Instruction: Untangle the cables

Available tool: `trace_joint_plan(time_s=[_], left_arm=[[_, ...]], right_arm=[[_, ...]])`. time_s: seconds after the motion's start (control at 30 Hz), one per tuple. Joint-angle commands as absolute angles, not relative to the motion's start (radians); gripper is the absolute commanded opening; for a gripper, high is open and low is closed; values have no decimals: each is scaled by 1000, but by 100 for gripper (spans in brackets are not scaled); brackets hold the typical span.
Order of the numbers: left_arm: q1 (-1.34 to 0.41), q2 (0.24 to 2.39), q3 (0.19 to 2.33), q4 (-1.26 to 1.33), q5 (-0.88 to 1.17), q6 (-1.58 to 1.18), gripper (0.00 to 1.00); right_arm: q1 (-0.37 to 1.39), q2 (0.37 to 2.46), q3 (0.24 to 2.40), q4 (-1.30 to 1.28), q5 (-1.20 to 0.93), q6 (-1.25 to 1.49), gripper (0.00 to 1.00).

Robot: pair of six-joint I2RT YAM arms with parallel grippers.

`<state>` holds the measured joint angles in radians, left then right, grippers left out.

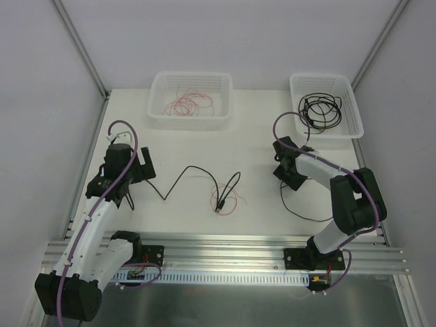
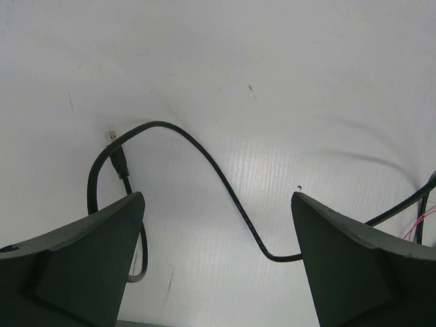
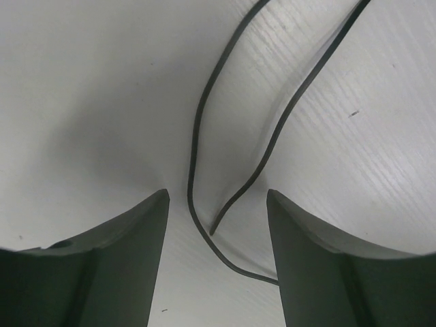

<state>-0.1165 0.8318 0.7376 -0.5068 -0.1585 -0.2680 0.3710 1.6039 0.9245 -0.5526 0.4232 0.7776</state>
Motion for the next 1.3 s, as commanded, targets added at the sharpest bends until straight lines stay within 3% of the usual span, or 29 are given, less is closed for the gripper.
trace_joint_plan(time_s=[0.0, 0.17, 0.37, 0.47, 0.97, 1.27], left_arm=[[-112, 821, 735, -483, -135, -249, 90], [-112, 818, 733, -483, -140, -247, 90], [-112, 812, 730, -483, -143, -245, 90], [-110, 811, 729, -483, -140, -247, 90], [-112, 808, 729, -483, -137, -247, 91], [-112, 813, 727, -483, -132, -247, 90]], right_arm=[[376, 1617, 910, -551, 402, 813, 60], [384, 1625, 920, -568, 407, 816, 47], [391, 1620, 914, -583, 403, 834, 12], [393, 1615, 907, -580, 400, 834, 1], [469, 1327, 1058, -785, 601, 606, 1], [442, 1276, 1491, -806, 650, 165, 1]])
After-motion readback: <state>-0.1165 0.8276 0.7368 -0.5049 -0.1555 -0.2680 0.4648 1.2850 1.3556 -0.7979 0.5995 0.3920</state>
